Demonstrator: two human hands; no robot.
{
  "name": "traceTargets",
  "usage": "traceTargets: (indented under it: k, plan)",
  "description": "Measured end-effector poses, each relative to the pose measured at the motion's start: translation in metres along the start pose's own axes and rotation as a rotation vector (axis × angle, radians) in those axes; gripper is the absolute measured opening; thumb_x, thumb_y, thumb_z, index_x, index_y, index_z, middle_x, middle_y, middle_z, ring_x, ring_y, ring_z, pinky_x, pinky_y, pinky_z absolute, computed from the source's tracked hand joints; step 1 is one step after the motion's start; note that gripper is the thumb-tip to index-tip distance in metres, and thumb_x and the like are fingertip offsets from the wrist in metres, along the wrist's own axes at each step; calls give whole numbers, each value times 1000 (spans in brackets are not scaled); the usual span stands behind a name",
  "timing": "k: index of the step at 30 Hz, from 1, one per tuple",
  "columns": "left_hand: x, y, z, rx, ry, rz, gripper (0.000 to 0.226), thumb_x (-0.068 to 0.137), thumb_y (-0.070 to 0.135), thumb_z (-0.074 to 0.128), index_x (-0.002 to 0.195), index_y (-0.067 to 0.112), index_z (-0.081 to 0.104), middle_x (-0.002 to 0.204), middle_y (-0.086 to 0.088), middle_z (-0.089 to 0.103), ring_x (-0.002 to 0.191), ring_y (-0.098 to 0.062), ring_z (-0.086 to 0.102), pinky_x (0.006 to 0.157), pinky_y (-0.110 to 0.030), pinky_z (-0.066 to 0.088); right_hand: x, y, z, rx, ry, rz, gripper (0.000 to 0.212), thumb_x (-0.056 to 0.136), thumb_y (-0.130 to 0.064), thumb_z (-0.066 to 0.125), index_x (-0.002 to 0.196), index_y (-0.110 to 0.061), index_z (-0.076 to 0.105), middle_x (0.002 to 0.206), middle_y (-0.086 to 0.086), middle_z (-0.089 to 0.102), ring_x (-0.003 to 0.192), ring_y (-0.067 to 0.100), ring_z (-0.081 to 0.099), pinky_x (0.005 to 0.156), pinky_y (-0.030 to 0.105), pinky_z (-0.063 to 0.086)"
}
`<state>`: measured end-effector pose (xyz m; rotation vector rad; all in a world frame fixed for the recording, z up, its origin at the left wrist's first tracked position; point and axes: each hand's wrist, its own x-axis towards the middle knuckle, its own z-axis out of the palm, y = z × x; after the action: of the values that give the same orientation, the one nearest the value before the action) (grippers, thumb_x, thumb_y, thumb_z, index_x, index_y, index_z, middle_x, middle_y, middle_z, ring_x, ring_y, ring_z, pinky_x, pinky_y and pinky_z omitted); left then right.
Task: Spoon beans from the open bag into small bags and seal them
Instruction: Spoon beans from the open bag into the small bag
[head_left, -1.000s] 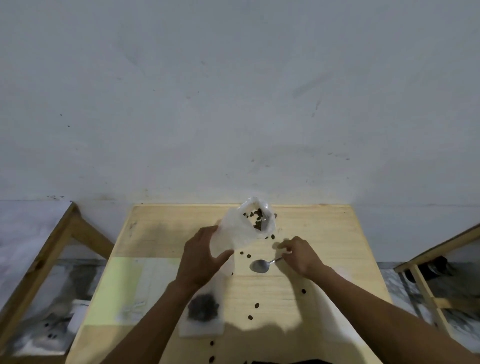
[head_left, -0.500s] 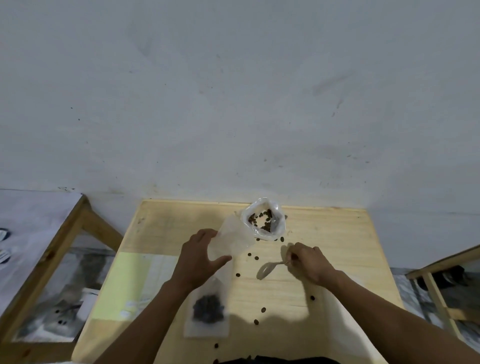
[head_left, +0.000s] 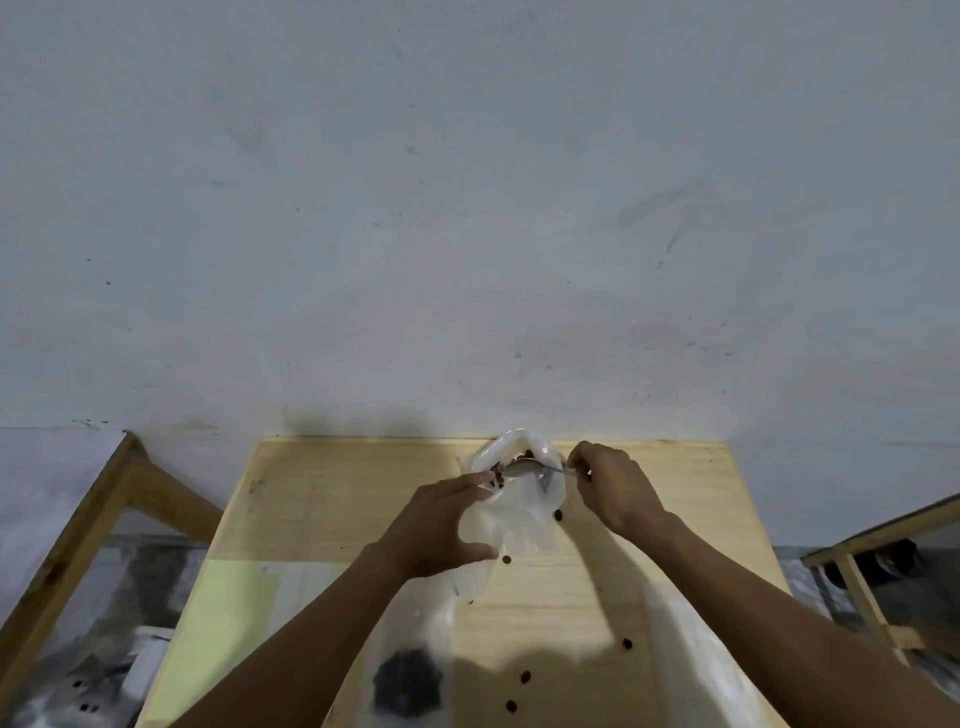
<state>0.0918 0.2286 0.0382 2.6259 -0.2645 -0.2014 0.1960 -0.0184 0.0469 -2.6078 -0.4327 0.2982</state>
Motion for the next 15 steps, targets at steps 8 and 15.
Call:
traceTargets:
  k: [8,15]
  plan:
    - [20,-10,12,-83,-215,-34,81,75,52,74,144,29,38,149,13,38,134,-8,40,108,-31,39,7,7,25,928,237,291,11,88,-12,65,86,-21,72,80,7,73,82,28,72,85,45,57]
    - [11,-8,16,77,19,89,67,85,53,60,141,24,37,151,12,29,92,-13,64,73,-25,52,-10,8,38,606,444,65,20,97,-8,56,101,-21,71,97,-7,71,91,4,65,81,18,49]
